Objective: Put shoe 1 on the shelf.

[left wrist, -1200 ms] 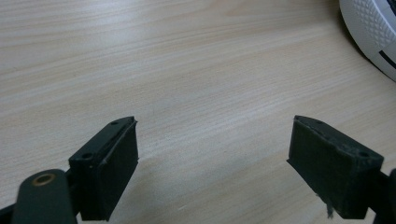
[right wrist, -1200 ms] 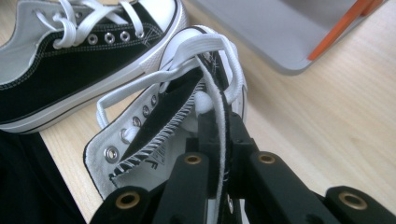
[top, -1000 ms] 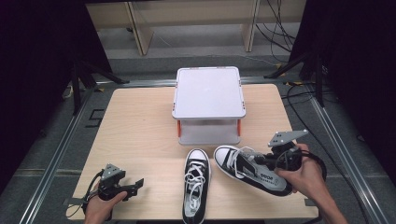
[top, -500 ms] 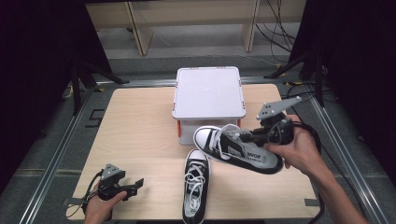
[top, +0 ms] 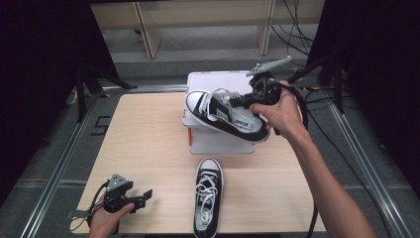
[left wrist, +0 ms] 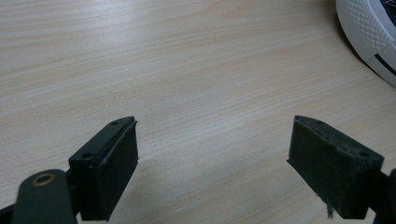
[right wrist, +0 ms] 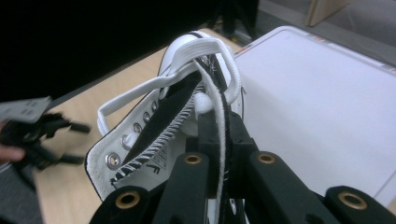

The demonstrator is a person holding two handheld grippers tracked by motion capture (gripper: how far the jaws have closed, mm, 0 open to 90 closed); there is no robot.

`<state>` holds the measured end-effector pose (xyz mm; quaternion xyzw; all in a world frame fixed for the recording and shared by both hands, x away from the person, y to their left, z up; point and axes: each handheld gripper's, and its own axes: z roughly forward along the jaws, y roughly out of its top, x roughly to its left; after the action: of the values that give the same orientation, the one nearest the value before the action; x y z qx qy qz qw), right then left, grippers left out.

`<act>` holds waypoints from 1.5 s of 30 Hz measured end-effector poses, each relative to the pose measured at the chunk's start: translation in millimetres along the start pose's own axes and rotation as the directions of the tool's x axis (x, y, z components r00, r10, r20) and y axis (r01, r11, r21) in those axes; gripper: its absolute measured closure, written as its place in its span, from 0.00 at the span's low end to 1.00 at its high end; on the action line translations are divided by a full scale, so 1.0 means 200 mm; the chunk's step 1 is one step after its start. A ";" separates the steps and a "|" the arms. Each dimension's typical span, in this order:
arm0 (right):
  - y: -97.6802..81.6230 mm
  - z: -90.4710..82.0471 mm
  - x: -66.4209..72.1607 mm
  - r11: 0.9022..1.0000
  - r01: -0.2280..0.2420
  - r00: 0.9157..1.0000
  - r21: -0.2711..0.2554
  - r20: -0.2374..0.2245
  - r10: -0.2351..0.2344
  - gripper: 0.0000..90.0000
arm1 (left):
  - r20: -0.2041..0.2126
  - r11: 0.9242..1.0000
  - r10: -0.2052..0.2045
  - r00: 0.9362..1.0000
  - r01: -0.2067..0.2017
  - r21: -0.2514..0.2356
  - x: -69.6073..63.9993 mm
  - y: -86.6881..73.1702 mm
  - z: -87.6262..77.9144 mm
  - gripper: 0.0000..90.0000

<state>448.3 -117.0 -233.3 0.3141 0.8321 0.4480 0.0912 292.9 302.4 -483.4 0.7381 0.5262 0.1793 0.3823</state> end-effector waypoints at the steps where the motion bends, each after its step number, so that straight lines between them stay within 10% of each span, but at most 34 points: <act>1: 0.02 0.01 -0.02 1.000 -0.005 1.000 -0.001 0.012 0.005 0.99 | 0.001 1.000 0.001 1.000 -0.001 0.000 0.00 0.00 0.00 0.17; 7: 0.10 0.09 -0.13 0.995 -0.094 0.992 -0.018 0.088 0.095 0.99 | 0.004 1.000 -0.004 1.000 0.004 0.001 0.00 0.00 0.00 0.17; 8: 0.13 0.13 -0.17 0.986 -0.160 0.981 -0.044 0.103 0.164 0.99 | 0.004 1.000 -0.003 1.000 0.003 -0.002 0.00 0.00 0.00 0.17; 13: 0.16 0.20 -0.23 0.974 -0.215 0.965 -0.068 0.142 0.222 0.99 | -0.006 1.000 -0.003 1.000 0.003 0.003 -0.01 0.00 -0.01 0.17; 18: 0.19 0.28 -0.28 0.944 -0.314 0.925 -0.099 0.191 0.328 0.99 | 0.014 1.000 -0.009 1.000 0.009 -0.008 -0.01 0.00 0.00 0.17; 19: 0.20 0.30 -0.29 0.925 -0.359 0.903 -0.125 0.205 0.378 0.99 | 0.010 1.000 0.008 1.000 -0.008 -0.004 -0.01 0.00 -0.01 0.17; 21: 0.20 0.31 -0.29 0.917 -0.374 0.894 -0.140 0.208 0.397 0.98 | 0.015 1.000 0.003 1.000 -0.003 -0.007 -0.01 0.00 -0.01 0.17; 22: 0.21 0.32 -0.30 0.895 -0.415 0.868 -0.162 0.223 0.443 0.98 | 0.018 1.000 0.005 1.000 -0.005 -0.006 -0.01 0.00 -0.01 0.17; 25: 0.22 0.35 -0.30 0.883 -0.441 0.851 -0.159 0.237 0.468 0.98 | 0.015 1.000 0.009 1.000 -0.009 -0.002 -0.01 0.00 0.00 0.17; 26: 0.22 0.36 -0.31 0.894 -0.422 0.861 -0.152 0.241 0.448 0.98 | 0.024 1.000 -0.001 1.000 0.001 -0.010 -0.01 0.00 -0.01 0.17; 27: 0.22 0.38 -0.30 0.882 -0.445 0.849 -0.154 0.241 0.470 0.98 | 0.024 1.000 -0.001 1.000 0.001 -0.010 -0.01 0.00 -0.01 0.17; 30: 0.23 0.40 -0.30 0.885 -0.439 0.852 -0.153 0.241 0.464 0.98 | 0.027 1.000 -0.003 1.000 0.003 -0.012 -0.01 0.00 0.00 0.17; 36: 0.24 0.48 -0.29 0.861 -0.470 0.832 -0.193 0.231 0.505 0.98 | 0.025 1.000 0.003 1.000 -0.003 -0.011 -0.02 0.00 -0.01 0.17; 41: 0.22 0.51 -0.28 0.830 -0.509 0.798 -0.228 0.235 0.555 0.98 | 0.028 1.000 0.019 0.999 -0.019 -0.002 -0.02 0.00 0.00 0.17; 45: 0.20 0.52 -0.29 0.827 -0.510 0.795 -0.237 0.237 0.559 0.98 | 0.034 1.000 0.018 0.999 -0.018 -0.003 -0.02 0.00 0.00 0.17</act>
<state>557.3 -64.8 -268.3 0.5918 0.6465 0.4689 0.1091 290.4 299.1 -482.9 0.7452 0.5127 0.1708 0.3906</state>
